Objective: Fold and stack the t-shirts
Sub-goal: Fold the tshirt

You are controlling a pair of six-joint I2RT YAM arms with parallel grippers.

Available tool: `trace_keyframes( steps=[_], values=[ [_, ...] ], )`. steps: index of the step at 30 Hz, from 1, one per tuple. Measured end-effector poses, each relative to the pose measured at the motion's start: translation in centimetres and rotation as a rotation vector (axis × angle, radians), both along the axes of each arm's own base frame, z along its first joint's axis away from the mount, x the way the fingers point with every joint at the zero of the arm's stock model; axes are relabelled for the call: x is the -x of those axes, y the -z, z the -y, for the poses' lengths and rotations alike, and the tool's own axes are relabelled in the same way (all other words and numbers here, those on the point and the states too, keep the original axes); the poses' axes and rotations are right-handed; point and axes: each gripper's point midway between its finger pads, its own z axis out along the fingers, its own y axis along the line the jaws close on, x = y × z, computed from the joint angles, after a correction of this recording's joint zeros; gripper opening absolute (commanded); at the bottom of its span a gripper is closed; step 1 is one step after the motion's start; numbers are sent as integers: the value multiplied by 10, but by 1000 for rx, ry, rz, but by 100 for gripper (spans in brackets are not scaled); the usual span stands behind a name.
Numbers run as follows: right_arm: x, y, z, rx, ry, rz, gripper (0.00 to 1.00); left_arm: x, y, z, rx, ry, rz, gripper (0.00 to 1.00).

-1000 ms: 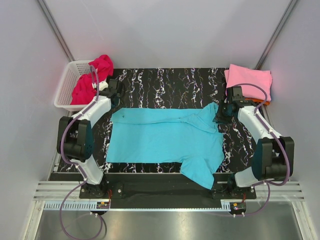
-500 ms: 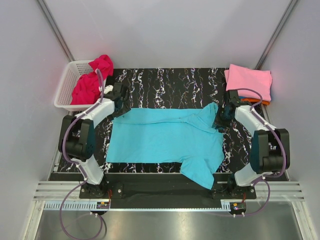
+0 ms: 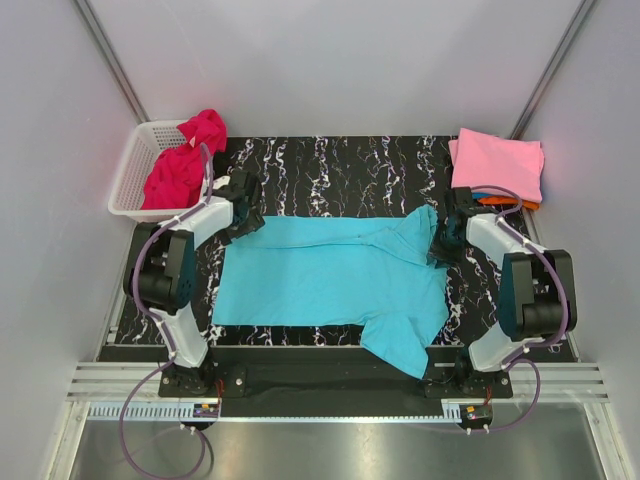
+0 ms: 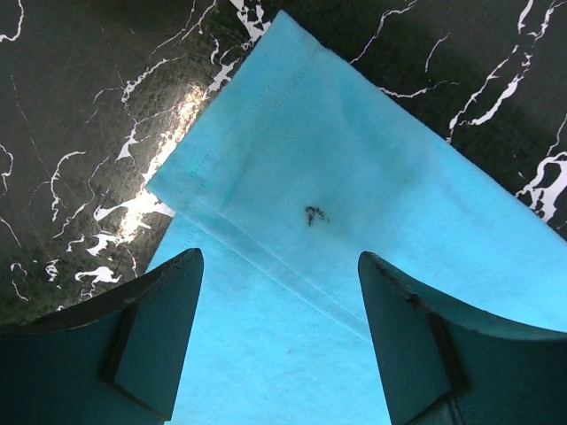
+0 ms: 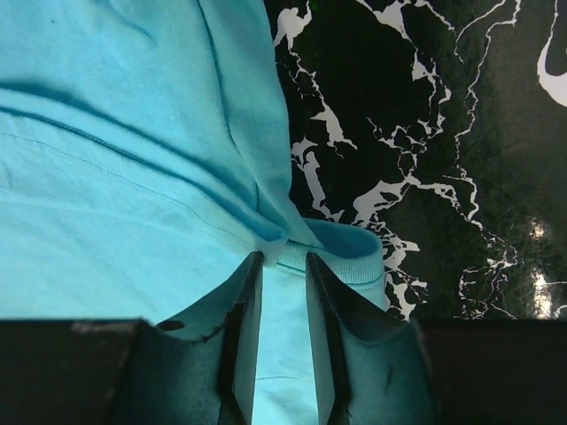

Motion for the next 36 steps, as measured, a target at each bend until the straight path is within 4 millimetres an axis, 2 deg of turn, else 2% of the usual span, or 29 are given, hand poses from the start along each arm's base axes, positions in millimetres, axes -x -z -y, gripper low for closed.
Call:
trace_keyframes(
  steps=[8, 13, 18, 22, 28, 30, 31, 36],
  values=[
    [-9, 12, 0, 5, 4, 8, 34, -1, 1, 0, -5, 13, -2, 76],
    [-13, 20, -2, -5, 10, 3, 6, -1, 1, 0, -8, 19, -2, 77],
    [-15, 19, -2, -8, 15, 11, 5, -1, 1, 0, -8, 19, 0, 77],
    [-15, 15, -2, -7, 16, 20, 8, -1, 1, 0, -6, 19, 0, 77],
    [-16, -6, 0, -1, 18, 67, 7, -2, 1, 1, -3, 20, 0, 77],
    [-19, -12, 1, 5, 18, 80, 0, -2, 1, 1, 1, 22, 0, 77],
    [-21, -15, 1, 8, 14, 85, 0, -1, 1, 2, 4, 23, -1, 77],
    [-24, -21, 3, 17, 15, 90, 0, -1, 1, 4, 14, 27, -3, 77]
  ],
)
